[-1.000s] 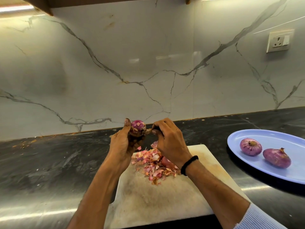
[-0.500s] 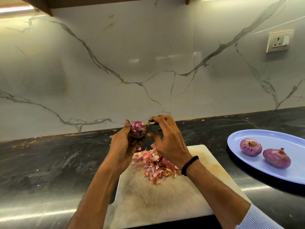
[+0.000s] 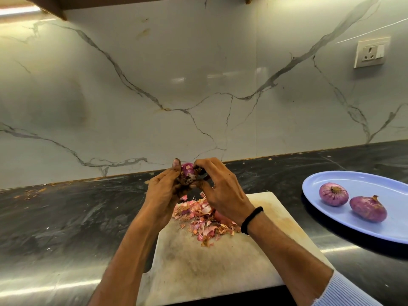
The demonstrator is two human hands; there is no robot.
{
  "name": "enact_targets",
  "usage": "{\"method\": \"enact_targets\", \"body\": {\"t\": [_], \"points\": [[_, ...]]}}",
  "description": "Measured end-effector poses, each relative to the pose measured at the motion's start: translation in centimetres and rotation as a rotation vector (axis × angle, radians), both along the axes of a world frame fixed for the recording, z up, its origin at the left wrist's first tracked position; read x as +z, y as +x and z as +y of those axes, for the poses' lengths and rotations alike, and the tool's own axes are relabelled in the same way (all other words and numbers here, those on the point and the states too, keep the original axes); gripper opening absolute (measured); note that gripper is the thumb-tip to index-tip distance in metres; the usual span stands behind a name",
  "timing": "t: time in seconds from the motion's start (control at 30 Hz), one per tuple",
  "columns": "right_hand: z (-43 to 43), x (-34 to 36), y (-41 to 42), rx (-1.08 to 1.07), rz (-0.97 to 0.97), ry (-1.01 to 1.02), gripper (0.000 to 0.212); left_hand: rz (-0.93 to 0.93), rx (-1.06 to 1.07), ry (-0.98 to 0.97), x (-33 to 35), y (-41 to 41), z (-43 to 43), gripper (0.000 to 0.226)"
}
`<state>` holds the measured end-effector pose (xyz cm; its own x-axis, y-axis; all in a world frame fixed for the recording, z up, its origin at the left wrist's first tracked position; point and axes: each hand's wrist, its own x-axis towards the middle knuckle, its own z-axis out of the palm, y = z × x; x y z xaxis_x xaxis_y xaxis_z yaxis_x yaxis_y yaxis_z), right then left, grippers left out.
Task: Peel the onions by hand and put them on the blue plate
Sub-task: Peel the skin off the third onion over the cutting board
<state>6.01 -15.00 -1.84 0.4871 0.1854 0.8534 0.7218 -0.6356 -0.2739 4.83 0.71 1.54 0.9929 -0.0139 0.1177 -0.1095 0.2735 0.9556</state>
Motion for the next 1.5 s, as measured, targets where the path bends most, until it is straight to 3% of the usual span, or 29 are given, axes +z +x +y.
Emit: {"method": "enact_targets", "body": {"t": [0.23, 0.43, 0.77, 1.03, 1.5], "points": [[-0.10, -0.19, 0.03, 0.001, -0.014, -0.007, 0.034, -0.013, -0.008, 0.031, 0.00, -0.11, -0.15, 0.036], [0.03, -0.22, 0.15, -0.018, -0.079, -0.012, 0.011, 0.029, 0.023, -0.008, 0.03, 0.12, -0.16, 0.041], [0.17, -0.19, 0.09, -0.009, -0.013, 0.044, 0.041, 0.021, -0.001, -0.018, -0.17, 0.11, -0.04, 0.041], [0.03, -0.27, 0.17, -0.033, -0.065, 0.003, 0.014, 0.034, 0.015, -0.039, -0.18, 0.28, 0.04, 0.039], [0.05, 0.23, -0.18, -0.065, -0.095, 0.074, 0.023, 0.029, 0.035, -0.010, 0.00, 0.01, -0.04, 0.035]]}}
